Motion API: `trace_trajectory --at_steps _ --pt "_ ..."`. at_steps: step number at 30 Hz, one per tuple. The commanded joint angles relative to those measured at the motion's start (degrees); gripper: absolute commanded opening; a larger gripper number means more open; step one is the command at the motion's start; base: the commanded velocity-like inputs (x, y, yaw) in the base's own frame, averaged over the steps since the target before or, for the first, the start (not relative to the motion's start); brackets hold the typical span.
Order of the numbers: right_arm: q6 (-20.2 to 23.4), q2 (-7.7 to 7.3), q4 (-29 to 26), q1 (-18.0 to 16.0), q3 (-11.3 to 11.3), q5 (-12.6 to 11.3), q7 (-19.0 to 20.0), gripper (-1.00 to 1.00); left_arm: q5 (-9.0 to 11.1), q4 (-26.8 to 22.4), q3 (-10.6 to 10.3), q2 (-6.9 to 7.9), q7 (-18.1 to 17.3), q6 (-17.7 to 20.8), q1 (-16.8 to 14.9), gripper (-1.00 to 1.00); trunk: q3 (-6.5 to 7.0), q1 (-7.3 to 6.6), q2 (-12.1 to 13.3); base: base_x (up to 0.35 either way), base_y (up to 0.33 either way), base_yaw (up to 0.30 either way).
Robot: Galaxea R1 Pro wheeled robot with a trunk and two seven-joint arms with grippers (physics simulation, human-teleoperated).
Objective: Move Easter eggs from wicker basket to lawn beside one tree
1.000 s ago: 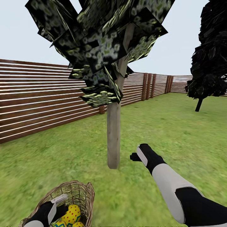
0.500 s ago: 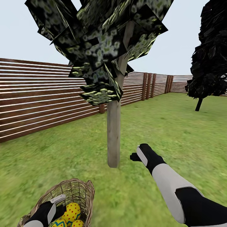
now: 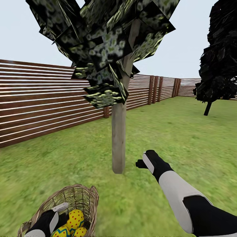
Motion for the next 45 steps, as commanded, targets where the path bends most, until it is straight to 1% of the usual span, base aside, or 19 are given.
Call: trace_trajectory --at_steps 1,8,12,15,19,30,35,36,40,42,45 --pt "0.19 -0.04 -0.06 -0.03 0.38 -0.6 -0.47 1.0 -0.04 -0.05 0.21 -0.03 0.07 0.22 -0.19 1.0 -0.06 -0.01 -0.03 0.0 0.0 0.0" --pt "0.19 -0.04 -0.06 -0.03 0.38 -0.61 -0.47 1.0 -0.22 -0.03 0.17 -0.02 0.29 0.21 -1.39 1.0 -0.06 -0.01 -0.03 0.0 0.0 0.0" --pt "0.19 -0.04 -0.06 -0.03 0.38 -0.6 -0.47 1.0 -0.23 -0.03 0.17 -0.01 1.48 0.21 -1.79 1.0 -0.06 -0.01 -0.03 0.0 0.0 0.0" --pt "0.19 -0.04 -0.06 -0.03 0.38 -0.59 -0.47 1.0 -0.2 -0.03 0.16 -0.01 2.41 0.21 -2.05 1.0 -0.6 0.65 -1.23 0.0 0.0 0.0" --pt "0.19 -0.04 -0.06 -0.03 0.38 -0.59 -0.47 1.0 -0.19 -0.03 0.16 -0.01 2.8 0.21 -2.24 1.0 -1.32 1.53 -2.84 0.0 0.0 0.0" --pt "0.19 -0.04 -0.06 -0.03 0.38 -0.57 -0.47 1.0 -0.2 -0.03 0.16 -0.01 3.13 0.17 -2.39 1.0 -1.32 1.53 -2.84 0.0 0.0 0.0" --pt "0.19 -0.04 -0.06 -0.03 0.42 -0.56 -0.47 1.0 -0.19 -0.03 0.16 -0.01 3.15 0.14 -2.4 1.0 -2.22 2.62 -4.84 0.0 0.0 0.0" --pt "0.19 -0.04 -0.06 -0.03 0.43 -0.56 -0.47 1.0 -0.18 -0.03 0.16 -0.01 3.15 0.13 -2.4 1.0 -2.44 2.65 -4.85 0.0 0.0 0.0" --pt "0.19 -0.04 -0.06 -0.03 0.44 -0.55 -0.47 1.0 -0.18 -0.03 0.16 -0.01 3.15 0.1 -2.41 1.0 -2.44 2.65 -4.85 0.0 0.0 0.0" --pt "-0.45 -0.7 0.6 -0.42 0.57 -0.99 -0.77 1.0 -0.34 0.62 0.82 0.23 3.8 0.75 -2.53 1.0 -2.44 2.65 -4.85 0.0 0.0 0.0" --pt "-1.4 -0.76 1.16 -0.4 0.55 -0.99 -0.76 1.0 -0.34 0.64 1.04 0.24 4.14 1.72 -2.54 1.0 -2.44 2.65 -4.85 0.0 0.0 0.0"
